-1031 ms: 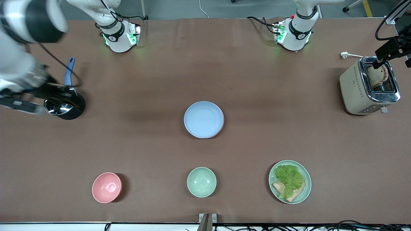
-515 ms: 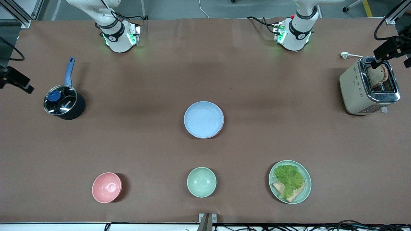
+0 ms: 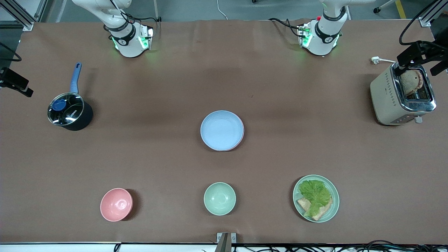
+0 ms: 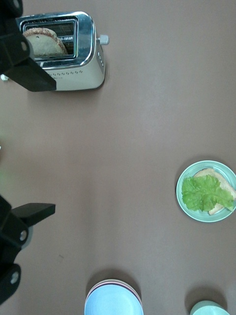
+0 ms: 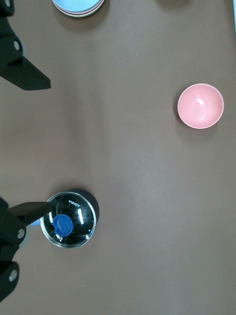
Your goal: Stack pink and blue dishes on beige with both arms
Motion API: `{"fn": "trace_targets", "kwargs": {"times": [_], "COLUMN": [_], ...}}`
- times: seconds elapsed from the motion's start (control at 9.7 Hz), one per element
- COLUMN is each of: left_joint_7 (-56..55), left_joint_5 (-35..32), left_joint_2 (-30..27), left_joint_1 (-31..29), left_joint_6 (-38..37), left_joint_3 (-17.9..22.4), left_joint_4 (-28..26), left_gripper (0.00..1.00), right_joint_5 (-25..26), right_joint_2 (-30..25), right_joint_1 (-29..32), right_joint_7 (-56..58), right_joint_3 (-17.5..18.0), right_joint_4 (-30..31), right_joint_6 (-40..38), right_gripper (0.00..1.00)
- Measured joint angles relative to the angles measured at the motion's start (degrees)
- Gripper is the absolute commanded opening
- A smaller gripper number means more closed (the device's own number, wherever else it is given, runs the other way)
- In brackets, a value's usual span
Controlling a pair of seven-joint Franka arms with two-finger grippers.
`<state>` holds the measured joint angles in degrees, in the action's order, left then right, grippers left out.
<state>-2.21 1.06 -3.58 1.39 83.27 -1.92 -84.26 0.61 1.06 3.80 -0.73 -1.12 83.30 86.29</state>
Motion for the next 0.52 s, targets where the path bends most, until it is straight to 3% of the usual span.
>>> {"fn": "trace_targets", "kwargs": {"times": [0.52], "left_joint_7": [0.08], "left_joint_5": [0.14], "left_joint_2": [-1.16], "left_joint_1": [-0.26], "left_joint_6": [3.77], "left_joint_3": [0.36], "left_joint_4": [-4.9], "left_gripper": [1.0], "right_joint_5": [0.0], "right_joint_2": [0.78], "right_joint_1": [0.71], "right_joint_7": [0.1], "right_joint_3": [-0.26], "right_joint_4": [0.73], "right_joint_6": [-0.07], "right_gripper": [1.0]}}
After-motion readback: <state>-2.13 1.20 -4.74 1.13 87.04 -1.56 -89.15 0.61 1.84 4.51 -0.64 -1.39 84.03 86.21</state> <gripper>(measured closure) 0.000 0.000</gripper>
